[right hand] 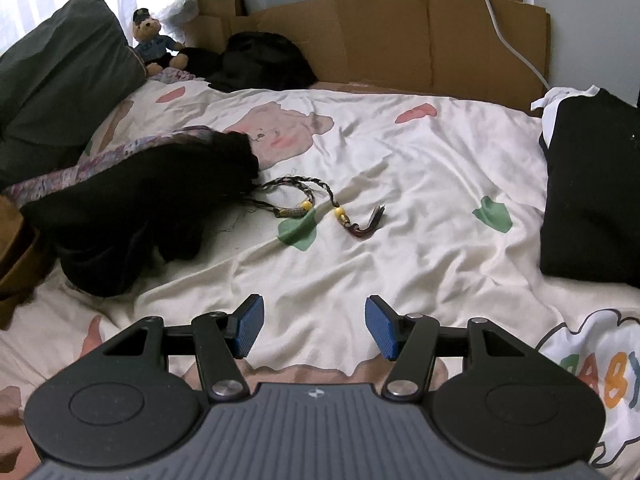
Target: Fold clothes
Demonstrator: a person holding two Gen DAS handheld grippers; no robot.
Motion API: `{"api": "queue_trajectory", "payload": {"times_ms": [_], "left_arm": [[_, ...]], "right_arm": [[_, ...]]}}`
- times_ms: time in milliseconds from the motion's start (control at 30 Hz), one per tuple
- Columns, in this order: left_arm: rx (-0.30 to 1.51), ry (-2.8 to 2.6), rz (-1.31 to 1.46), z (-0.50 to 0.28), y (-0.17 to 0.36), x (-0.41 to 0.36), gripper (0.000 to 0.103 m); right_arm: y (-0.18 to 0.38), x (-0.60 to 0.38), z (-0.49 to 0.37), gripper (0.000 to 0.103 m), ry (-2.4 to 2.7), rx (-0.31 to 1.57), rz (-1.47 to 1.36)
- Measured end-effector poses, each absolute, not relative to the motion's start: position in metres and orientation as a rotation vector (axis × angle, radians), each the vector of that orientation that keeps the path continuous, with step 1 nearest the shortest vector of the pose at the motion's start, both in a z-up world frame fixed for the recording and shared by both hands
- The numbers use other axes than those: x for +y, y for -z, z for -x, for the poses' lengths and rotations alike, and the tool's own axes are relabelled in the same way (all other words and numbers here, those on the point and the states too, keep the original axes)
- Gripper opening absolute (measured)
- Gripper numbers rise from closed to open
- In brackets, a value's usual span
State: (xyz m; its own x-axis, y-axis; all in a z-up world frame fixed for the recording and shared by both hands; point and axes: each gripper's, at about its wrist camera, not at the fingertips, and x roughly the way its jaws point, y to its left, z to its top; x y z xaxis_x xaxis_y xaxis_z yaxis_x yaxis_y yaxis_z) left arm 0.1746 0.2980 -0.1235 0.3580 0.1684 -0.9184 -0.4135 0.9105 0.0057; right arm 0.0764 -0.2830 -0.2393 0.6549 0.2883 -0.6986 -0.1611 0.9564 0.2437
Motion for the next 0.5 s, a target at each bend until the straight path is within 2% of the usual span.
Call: {"api": "queue_trajectory", "payload": {"times_ms": [300,433,500], "left_arm": [[1.243,-0.512,0.165,-0.163,0.127,0.327,0.002],[1.301,-0.567,0.145,-0.164,0.131,0.318,0.015],[1.276,-0.527,0.103,-0.173,0.126,0.302,0.030]], "right_arm": [[0.239,-0.289,-0.078,0.061,-0.262,0.812,-0.211],[0.242,-0.289,-0.080,0.061,-0.268,0.822,-0.230],[0.242,-0.288,-0.081,0.061,-0.280,0.821,-0.230]]}}
